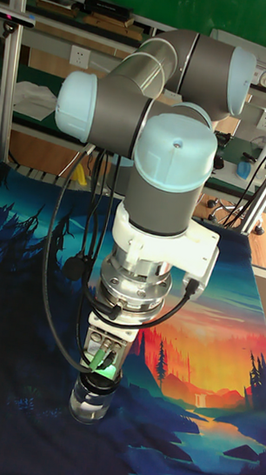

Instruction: Screw the lid onto the jar

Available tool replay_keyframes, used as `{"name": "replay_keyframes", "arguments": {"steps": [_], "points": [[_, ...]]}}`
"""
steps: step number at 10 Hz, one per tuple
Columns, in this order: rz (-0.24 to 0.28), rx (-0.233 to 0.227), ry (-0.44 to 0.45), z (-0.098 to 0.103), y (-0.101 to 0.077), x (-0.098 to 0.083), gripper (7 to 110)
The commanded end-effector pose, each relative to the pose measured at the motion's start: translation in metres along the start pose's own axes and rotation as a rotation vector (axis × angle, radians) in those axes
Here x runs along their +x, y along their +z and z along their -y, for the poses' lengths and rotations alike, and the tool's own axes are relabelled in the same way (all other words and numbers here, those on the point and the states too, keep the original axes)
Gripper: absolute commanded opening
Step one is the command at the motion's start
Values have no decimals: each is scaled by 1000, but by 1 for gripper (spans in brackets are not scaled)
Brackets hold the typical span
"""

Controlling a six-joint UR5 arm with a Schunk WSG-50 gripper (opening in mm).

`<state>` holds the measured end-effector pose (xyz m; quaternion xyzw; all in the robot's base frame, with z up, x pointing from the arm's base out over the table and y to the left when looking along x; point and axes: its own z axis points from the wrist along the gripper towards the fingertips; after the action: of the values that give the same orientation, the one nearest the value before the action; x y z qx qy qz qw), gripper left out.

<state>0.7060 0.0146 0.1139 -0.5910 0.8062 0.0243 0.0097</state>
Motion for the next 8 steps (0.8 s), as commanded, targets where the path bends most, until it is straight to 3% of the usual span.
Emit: {"name": "replay_keyframes", "arguments": {"steps": [1, 8], "points": [[-1, 4, 9, 1, -1, 3, 44], [11, -7, 15, 0, 0, -2, 44]]}}
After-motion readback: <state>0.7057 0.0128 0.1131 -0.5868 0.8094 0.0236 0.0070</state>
